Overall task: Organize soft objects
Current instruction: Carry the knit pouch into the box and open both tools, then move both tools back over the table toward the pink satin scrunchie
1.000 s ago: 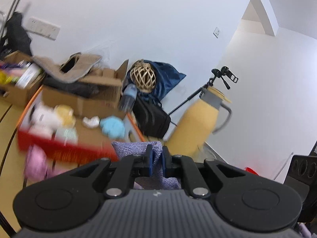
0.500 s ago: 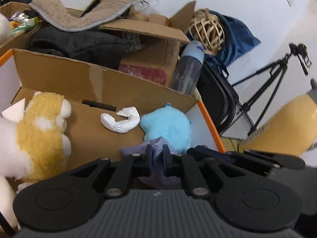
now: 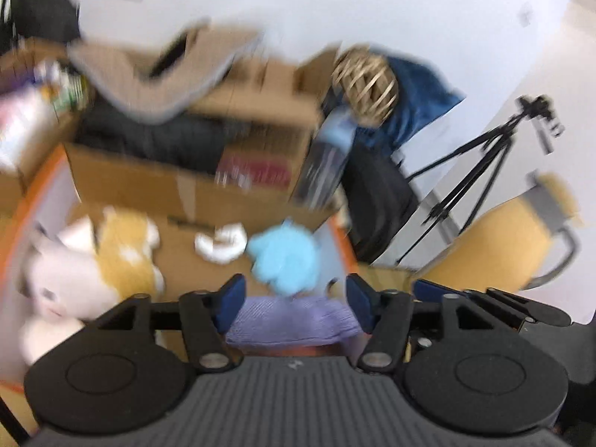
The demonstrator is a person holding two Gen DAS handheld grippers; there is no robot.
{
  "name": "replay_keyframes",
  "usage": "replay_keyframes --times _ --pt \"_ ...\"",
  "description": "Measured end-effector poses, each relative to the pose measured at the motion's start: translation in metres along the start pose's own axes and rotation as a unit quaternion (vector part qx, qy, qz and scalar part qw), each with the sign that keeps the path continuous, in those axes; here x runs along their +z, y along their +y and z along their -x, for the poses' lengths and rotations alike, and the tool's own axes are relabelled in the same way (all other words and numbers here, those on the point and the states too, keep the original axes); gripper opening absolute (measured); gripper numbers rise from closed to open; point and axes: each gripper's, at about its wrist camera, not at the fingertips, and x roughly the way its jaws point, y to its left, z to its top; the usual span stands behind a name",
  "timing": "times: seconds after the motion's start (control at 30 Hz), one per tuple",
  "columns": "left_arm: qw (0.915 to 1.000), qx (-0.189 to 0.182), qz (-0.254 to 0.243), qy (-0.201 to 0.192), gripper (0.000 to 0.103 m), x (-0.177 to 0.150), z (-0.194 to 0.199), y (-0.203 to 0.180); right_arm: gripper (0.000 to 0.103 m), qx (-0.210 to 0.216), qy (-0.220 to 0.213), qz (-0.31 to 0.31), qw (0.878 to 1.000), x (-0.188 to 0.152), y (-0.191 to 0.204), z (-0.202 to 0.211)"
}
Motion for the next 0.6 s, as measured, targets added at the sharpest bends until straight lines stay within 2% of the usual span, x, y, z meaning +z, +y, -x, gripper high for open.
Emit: replay_keyframes --times 0.13,0.17,0.23,0.27,0.3,0.37,0.47,0.53,0.6 --pt "0.9977 -0.001 -0.054 -0.041 0.074 -0.006 0.081 -0.02 0.056 -0.014 -0.039 0.011 0.999 0.0 0.007 0.074" --pt "0.9966 0.004 -0.067 -0.047 0.082 -0.011 0.099 -0.023 0.056 -0.014 -0.048 0.016 0.999 -0.003 0.01 0.093" --pt "0.9936 0.021 -0.093 -0.061 0.088 -0.026 0.133 -0.029 0.059 -0.015 -0.071 0.025 0.997 -0.012 0.015 0.126" --pt "0.9906 0.027 -0.111 -0.075 0.088 -0.037 0.151 -0.03 0.065 -0.016 -0.087 0.028 0.996 -0.022 0.02 0.145" --pt "0.9852 0.027 -0.139 -0.097 0.089 -0.054 0.172 -0.031 0.071 -0.014 -0.102 0.032 0.994 -0.034 0.025 0.161" --pt "0.9752 0.037 -0.177 -0.127 0.096 -0.086 0.205 -0.029 0.074 -0.005 -0.124 0.046 0.991 -0.06 0.037 0.187" --pt "0.958 0.06 -0.219 -0.175 0.102 -0.145 0.248 -0.022 0.077 -0.001 -0.147 0.063 0.987 -0.109 0.061 0.22" --pt "0.9426 0.087 -0.247 -0.207 0.103 -0.193 0.273 -0.013 0.079 -0.002 -0.158 0.076 0.985 -0.144 0.08 0.237" --pt "0.9288 0.125 -0.269 -0.223 0.103 -0.239 0.29 -0.003 0.08 0.01 -0.164 0.094 0.982 -0.179 0.097 0.252"
